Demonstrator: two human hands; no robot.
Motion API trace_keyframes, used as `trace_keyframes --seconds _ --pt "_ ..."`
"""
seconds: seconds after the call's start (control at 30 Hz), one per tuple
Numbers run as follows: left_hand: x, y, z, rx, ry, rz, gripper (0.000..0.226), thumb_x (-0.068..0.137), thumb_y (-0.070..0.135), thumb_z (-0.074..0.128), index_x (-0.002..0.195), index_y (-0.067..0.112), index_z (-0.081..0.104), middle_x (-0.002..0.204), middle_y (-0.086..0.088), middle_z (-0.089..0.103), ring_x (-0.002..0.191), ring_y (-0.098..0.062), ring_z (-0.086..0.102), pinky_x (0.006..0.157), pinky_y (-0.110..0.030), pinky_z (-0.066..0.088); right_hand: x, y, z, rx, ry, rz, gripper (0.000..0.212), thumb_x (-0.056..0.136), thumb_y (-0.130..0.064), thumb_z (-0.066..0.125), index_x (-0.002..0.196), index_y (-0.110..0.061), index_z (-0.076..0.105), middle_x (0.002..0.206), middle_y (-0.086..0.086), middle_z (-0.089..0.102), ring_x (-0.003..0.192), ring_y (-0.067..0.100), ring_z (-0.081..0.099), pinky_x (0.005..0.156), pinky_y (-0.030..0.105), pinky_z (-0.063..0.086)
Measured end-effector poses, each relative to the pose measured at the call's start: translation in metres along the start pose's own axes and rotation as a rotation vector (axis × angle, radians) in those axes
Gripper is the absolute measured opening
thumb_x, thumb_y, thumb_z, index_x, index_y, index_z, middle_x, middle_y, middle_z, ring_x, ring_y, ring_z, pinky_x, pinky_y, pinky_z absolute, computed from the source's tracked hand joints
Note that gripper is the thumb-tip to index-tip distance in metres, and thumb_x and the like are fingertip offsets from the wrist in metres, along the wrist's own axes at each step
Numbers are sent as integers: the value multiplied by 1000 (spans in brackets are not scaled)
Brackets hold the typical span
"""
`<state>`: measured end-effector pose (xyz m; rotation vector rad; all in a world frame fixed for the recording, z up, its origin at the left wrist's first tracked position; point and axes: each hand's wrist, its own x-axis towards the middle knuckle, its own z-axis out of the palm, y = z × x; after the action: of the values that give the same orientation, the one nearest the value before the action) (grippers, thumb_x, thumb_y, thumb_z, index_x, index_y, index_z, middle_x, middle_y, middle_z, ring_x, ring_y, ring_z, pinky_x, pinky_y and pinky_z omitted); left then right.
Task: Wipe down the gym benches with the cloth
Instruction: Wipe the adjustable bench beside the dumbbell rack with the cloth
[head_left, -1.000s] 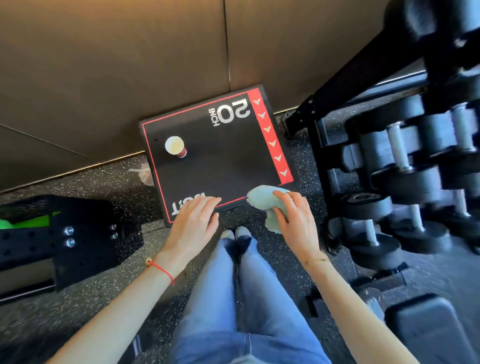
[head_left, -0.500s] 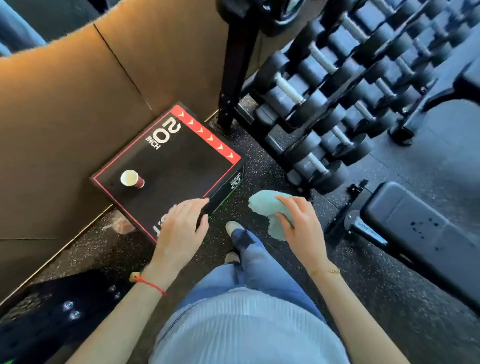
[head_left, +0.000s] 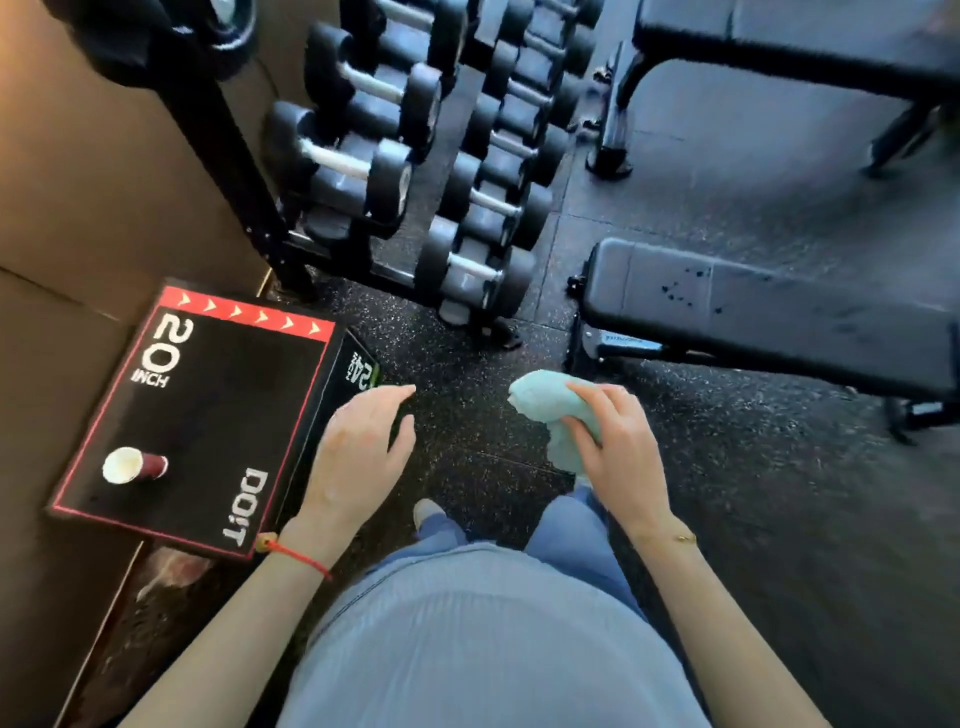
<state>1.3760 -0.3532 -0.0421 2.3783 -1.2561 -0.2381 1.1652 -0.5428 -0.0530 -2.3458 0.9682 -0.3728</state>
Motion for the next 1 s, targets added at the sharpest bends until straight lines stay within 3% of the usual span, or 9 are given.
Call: trace_keyframes --seconds 0.3,0.53,1.0 --pt "51 175 94 -34 -54 105 32 94 18 57 124 8 62 120 -5 67 112 -21 62 99 -38 49 -19 154 -129 -73 83 87 34 90 -13 63 124 -14 60 111 4 58 99 23 52 89 34 45" --pt "86 284 148 -47 -116 105 30 94 18 58 123 12 63 116 0 68 104 -20 63 92 -33 47 3 253 -205 -88 79 111 37 91 -18 62 128 -18 57 114 1 58 102 18 51 90 27 43" --pt "208 340 198 -64 -146 81 26 92 16 59 117 12 65 112 1 69 102 -19 64 91 -36 51 119 347 -236 -52 86 167 36 92 -17 60 128 -22 57 112 -3 56 102 14 49 88 26 43"
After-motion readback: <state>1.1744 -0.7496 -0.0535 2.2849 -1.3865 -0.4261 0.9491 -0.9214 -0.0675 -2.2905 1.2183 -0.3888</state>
